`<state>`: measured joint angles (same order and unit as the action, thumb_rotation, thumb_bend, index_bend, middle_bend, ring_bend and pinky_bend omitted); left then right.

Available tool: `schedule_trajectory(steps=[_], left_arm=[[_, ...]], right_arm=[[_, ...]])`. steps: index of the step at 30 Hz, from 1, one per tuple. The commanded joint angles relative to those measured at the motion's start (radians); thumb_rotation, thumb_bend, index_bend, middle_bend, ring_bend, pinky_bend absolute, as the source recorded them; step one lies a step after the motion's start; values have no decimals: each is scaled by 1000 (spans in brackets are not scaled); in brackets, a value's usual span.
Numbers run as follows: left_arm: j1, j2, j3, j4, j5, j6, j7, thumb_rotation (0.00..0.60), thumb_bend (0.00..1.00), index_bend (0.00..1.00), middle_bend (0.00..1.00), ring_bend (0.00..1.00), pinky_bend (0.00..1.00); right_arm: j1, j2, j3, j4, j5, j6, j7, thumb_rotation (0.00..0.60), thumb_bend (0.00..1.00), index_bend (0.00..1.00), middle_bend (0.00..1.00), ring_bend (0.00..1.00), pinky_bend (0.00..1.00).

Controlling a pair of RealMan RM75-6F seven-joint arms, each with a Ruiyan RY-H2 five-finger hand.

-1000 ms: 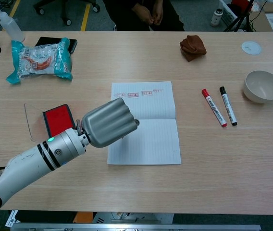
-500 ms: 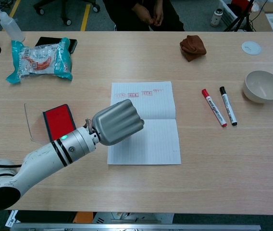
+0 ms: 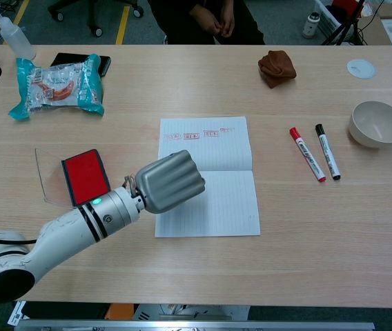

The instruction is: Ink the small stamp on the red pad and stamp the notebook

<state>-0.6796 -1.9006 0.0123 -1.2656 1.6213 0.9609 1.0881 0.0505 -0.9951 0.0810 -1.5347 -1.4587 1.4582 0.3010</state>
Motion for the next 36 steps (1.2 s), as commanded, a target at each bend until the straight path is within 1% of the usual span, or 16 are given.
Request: schedule_trajectory(steps=[1,15,27,36], left_arm=[[-7,-2,2,2,-5,-15,6,600,246,607,1000,1000,1000],[-23,-12,-2,7,-29,-41,18,600,246,606,1000,1000,1000],[-35,-15,-15,-3,-72,-68,66,600,246,589,1000,1000,1000],[-44,-14,-11,-7,-94,-79,96,600,246,581,1000,1000,1000]], right_arm=[[-1,-1,0,1,1,1,1,600,293,401,386,325,381],[-6,-8,0,17,3,1,13,600,293,400,386,325,381],[-9,-13,0,29,6,0,22,600,293,401,386,325,381],[-10,-16,1,34,6,-1,27,600,293,401,386,325,381]])
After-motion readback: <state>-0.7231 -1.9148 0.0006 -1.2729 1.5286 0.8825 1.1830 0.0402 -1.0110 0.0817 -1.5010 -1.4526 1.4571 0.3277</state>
